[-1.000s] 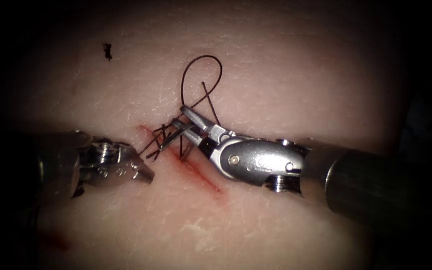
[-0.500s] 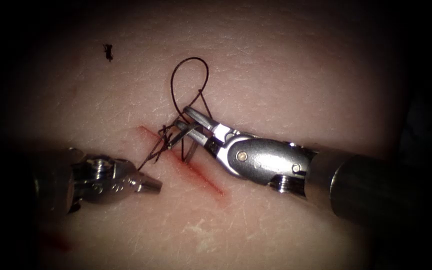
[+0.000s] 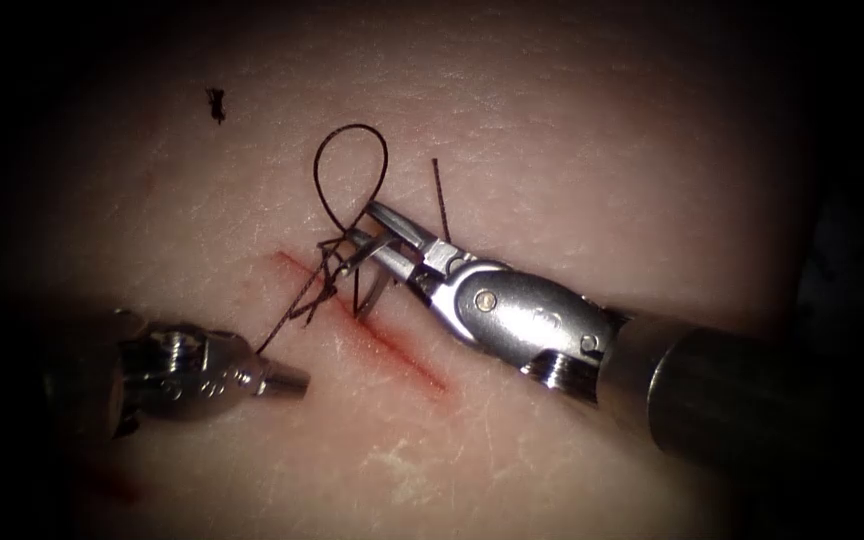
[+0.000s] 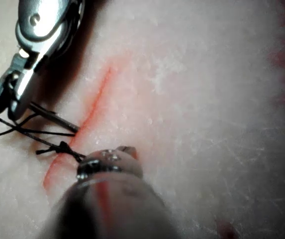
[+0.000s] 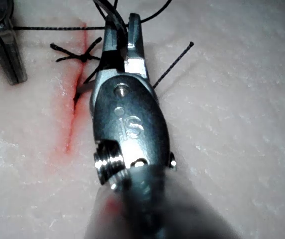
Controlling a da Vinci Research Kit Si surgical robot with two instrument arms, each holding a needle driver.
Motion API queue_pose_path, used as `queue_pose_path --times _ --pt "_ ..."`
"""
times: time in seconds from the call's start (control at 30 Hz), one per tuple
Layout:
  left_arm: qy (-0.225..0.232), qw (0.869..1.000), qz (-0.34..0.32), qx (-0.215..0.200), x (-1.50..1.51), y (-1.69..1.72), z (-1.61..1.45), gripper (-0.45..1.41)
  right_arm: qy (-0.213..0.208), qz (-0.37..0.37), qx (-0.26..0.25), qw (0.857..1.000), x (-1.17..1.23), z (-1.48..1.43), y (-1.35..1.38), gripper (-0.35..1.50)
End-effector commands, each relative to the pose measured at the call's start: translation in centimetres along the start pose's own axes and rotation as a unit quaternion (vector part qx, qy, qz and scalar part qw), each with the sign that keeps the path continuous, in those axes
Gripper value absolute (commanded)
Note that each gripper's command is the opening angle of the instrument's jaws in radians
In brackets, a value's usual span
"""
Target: Wound Closure
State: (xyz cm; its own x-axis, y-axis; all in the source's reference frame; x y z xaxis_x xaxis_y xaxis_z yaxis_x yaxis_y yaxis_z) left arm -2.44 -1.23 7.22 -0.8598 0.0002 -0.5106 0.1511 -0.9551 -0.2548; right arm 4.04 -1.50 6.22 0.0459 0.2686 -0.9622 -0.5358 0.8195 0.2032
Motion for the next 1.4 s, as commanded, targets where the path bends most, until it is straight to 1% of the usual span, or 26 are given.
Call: queue_pose_path --times 0.03,0.17,0.33,0.5,0.63,0.73,0.87,1.13,1.4 --pt "0.0 1.0 0.003 -0.002 -0.01 0.03 0.12 -0.45 -0.003 0.004 0.004 1.0 -0.07 0.01 -0.06 -0.35" --pt "0.0 1.0 0.004 0.0 -0.04 0.06 0.16 -0.45 -0.004 0.028 0.006 1.0 -0.1 -0.04 -0.01 -0.35" --pt "0.004 1.0 0.0 -0.003 -0.07 0.12 0.2 -0.45 -0.001 0.066 0.015 0.998 -0.12 -0.03 0.01 -0.35" --pt "0.004 1.0 0.0 -0.004 -0.08 0.15 0.18 -0.45 0.005 0.107 0.025 0.994 -0.15 0.0 0.04 -0.35" --pt "0.004 1.0 0.0 -0.005 -0.08 0.19 0.14 -0.45 0.002 0.111 0.021 0.994 -0.19 0.01 0.02 -0.35" --pt "0.005 1.0 0.0 -0.004 -0.08 0.22 0.1 -0.45 -0.012 0.106 0.014 0.994 -0.23 0.02 -0.05 -0.35" --pt "0.01 1.0 -0.004 -0.003 -0.11 0.23 0.03 -0.45 -0.031 0.101 -0.013 0.994 -0.27 0.01 -0.06 -0.35" --pt "0.012 1.0 -0.009 0.0 -0.1 0.19 0.08 -0.45 -0.02 0.108 -0.009 0.994 -0.16 -0.02 0.04 -0.35" --pt "0.012 1.0 -0.01 0.003 -0.09 0.17 0.14 -0.45 -0.01 0.113 -0.006 0.994 -0.16 0.01 0.07 -0.35"
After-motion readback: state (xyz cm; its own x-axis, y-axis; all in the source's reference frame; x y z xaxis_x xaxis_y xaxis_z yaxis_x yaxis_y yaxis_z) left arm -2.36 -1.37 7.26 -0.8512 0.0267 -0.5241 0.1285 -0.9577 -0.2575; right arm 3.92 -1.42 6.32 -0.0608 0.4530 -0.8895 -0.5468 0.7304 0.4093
